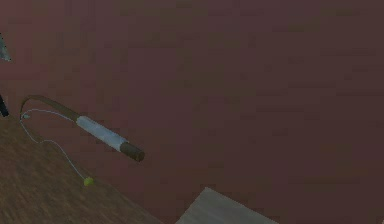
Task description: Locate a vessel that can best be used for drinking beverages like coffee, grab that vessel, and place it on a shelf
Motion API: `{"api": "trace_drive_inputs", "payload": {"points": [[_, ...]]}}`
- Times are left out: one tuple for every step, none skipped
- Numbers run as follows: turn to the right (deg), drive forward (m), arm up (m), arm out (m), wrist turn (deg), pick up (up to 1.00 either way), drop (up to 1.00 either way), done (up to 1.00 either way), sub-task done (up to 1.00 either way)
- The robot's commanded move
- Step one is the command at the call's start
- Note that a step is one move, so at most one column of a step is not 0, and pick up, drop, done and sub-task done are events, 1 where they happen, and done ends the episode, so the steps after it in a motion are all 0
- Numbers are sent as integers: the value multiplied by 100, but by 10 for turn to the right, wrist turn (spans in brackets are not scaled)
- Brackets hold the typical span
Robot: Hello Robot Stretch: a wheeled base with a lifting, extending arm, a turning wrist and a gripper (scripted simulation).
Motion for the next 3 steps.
{"api": "trace_drive_inputs", "payload": {"points": [[0, 0, 0, 0, 0, 0, 100, 0, 0], [0, 0, 0, -10, 0, 0, 0, 0, 0], [0, 0, 0, 0, -450, 0, 0, 0, 0]]}}
